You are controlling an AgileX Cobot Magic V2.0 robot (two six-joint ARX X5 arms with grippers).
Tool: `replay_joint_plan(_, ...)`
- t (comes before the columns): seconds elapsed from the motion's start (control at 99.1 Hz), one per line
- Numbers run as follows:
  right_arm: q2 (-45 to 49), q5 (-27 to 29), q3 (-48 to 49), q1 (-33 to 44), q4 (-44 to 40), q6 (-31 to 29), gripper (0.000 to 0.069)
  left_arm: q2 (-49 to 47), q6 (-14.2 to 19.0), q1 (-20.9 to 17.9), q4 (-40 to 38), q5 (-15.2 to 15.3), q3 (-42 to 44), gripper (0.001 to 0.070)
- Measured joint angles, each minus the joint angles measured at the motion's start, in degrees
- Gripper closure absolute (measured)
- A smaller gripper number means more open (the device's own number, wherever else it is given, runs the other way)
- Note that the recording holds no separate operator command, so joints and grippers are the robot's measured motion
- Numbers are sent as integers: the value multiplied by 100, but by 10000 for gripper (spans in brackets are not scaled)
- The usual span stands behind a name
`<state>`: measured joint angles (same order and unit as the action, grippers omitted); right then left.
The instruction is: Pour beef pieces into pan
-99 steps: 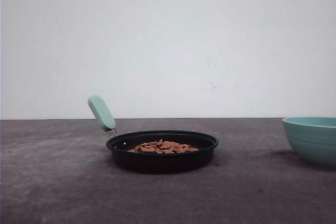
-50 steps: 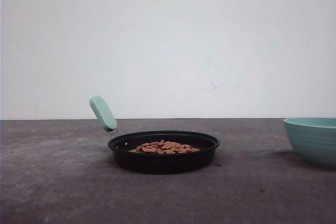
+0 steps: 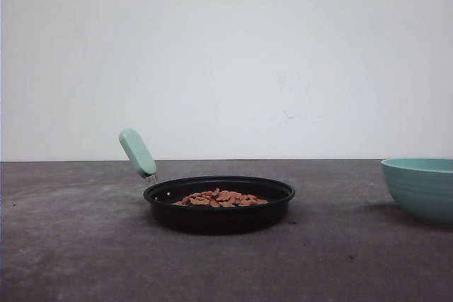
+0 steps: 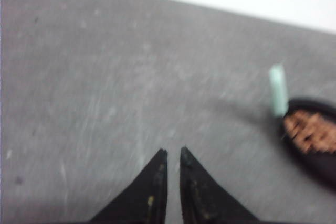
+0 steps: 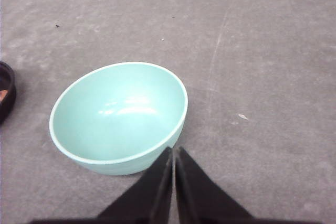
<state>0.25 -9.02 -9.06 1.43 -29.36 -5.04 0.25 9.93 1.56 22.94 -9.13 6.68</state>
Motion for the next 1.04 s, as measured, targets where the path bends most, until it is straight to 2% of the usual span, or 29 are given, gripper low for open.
replay_joint_plan(0.202, 0, -2, 2, 0, 7, 0, 684, -4, -44, 24, -179, 15, -136, 695)
replay_joint_plan(0.454, 0, -2, 2, 0, 7, 0, 684, -2, -461, 22, -188, 15, -138, 695)
replay_joint_plan(1.039, 0, 0, 2, 0, 7, 0, 684, -2, -485, 22, -192, 15, -140, 695)
